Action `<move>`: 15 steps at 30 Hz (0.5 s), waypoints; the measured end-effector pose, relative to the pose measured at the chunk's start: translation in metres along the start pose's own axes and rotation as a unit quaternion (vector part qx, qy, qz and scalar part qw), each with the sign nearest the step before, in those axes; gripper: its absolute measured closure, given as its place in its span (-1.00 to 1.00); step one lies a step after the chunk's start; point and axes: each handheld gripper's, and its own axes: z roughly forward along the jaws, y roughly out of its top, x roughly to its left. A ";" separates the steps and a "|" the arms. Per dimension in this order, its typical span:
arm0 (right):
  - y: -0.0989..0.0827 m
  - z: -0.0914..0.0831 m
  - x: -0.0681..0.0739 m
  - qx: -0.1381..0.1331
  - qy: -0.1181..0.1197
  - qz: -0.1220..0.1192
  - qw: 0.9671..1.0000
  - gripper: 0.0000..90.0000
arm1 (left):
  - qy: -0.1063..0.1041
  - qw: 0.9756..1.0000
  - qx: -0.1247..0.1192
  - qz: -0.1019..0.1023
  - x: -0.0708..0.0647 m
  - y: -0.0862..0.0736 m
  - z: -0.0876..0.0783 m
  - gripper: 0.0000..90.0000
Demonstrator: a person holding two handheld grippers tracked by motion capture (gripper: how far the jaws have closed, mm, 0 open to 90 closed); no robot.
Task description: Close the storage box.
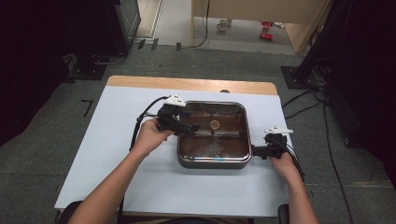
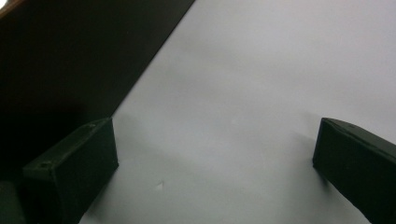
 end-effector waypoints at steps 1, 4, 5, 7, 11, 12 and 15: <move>0.000 0.000 0.000 0.000 0.000 0.000 1.000 -1.00 | 0.002 1.000 -0.003 -0.002 0.001 -0.002 -0.003 -0.29; 0.000 0.000 0.000 -0.001 0.000 -0.001 1.000 -1.00 | 0.007 1.000 -0.007 -0.005 0.003 -0.008 -0.010 -0.29; 0.000 0.000 0.000 0.000 0.000 0.000 1.000 -1.00 | 0.010 1.000 -0.008 -0.004 0.003 -0.010 -0.012 -0.29; 0.000 0.000 0.000 0.000 0.000 0.000 1.000 -1.00 | 0.014 1.000 -0.002 -0.004 0.004 -0.013 -0.016 -0.31; 0.000 0.000 0.000 -0.001 0.000 0.000 1.000 -1.00 | 0.008 1.000 0.000 -0.011 0.005 -0.024 -0.025 -0.34; 0.000 0.000 0.000 -0.001 0.000 0.000 1.000 -1.00 | 0.007 1.000 -0.003 -0.014 0.006 -0.027 -0.027 -0.34; 0.000 0.000 0.000 0.000 -0.001 0.000 1.000 -1.00 | 0.020 0.999 -0.019 -0.027 0.007 -0.038 -0.034 -0.37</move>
